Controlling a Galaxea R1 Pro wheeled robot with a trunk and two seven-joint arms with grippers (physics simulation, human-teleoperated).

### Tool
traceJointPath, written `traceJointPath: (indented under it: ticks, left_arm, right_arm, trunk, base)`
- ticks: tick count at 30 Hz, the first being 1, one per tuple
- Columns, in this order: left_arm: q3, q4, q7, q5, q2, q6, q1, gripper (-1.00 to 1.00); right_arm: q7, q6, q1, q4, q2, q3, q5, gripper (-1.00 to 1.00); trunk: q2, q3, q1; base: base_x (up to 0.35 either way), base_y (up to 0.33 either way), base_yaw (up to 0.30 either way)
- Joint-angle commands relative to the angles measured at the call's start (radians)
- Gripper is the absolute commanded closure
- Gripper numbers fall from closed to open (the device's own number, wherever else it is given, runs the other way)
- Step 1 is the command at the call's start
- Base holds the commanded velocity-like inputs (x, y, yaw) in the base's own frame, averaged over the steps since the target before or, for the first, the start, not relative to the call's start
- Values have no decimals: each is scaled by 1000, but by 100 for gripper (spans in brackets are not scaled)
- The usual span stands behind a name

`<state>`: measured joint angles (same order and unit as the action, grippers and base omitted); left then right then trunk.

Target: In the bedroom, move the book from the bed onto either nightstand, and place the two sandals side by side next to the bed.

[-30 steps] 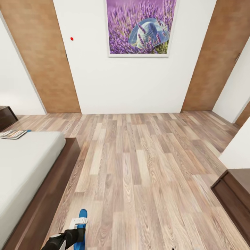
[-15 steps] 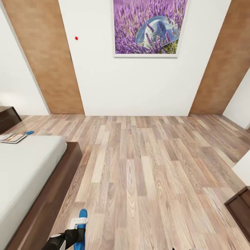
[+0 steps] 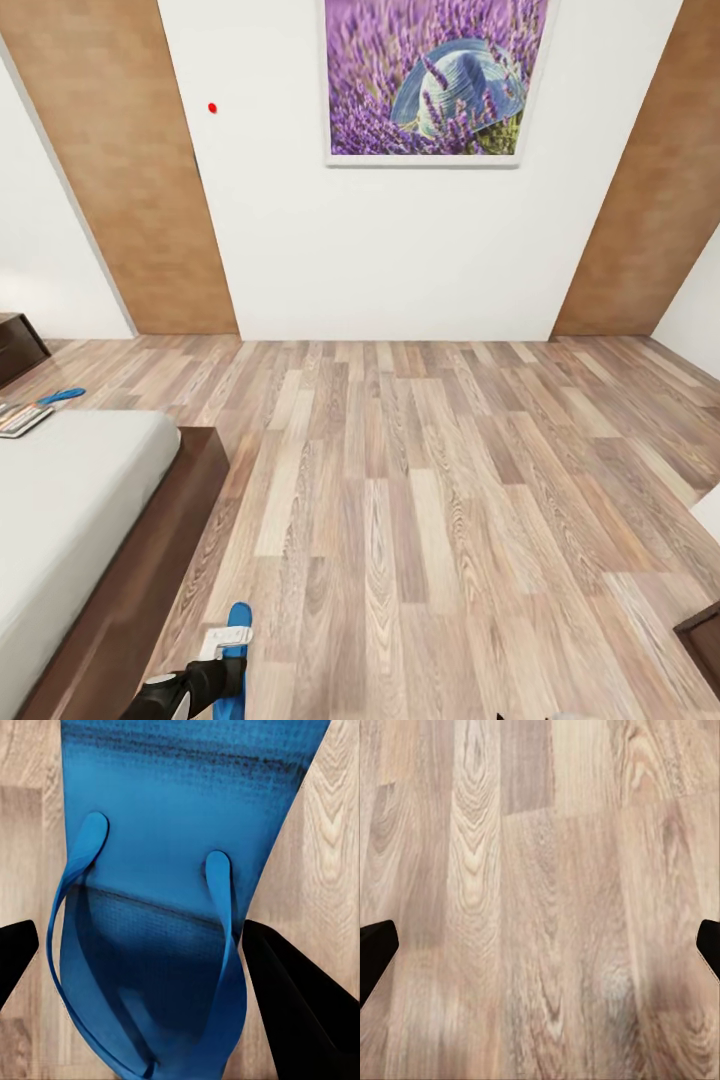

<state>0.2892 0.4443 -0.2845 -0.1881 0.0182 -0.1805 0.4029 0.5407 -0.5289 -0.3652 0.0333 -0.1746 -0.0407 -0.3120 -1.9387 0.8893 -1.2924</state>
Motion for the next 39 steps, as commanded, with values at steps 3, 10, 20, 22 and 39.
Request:
traceJointPath:
  ticks: [3, 10, 20, 22, 39]
  left_arm:
    - [8, 2, -8, -10, -1, -5, 0, 100]
    - [8, 2, -8, -10, -1, -5, 0, 100]
    - [8, 2, -8, -10, -1, -5, 0, 100]
    - [8, 2, -8, -10, -1, -5, 0, 100]
    - [8, 2, -8, -10, -1, -5, 0, 100]
  right_arm:
    - [10, -2, -1, 4, 0, -4, -7, -100]
    - [10, -2, -1, 4, 0, -4, -7, -100]
    - [10, -2, -1, 4, 0, -4, -7, -100]
    - [10, -2, -1, 4, 0, -4, -7, -100]
    - [10, -2, -1, 4, 0, -4, -7, -100]
  trunk:
    - [0, 1, 0]
    - [0, 1, 0]
    - [0, 1, 0]
    - [0, 1, 0]
    - [0, 1, 0]
  base:
    - [307, 0, 0]
    - [309, 0, 0]
    - [310, 0, 0]
    - [311, 0, 0]
    - [310, 0, 0]
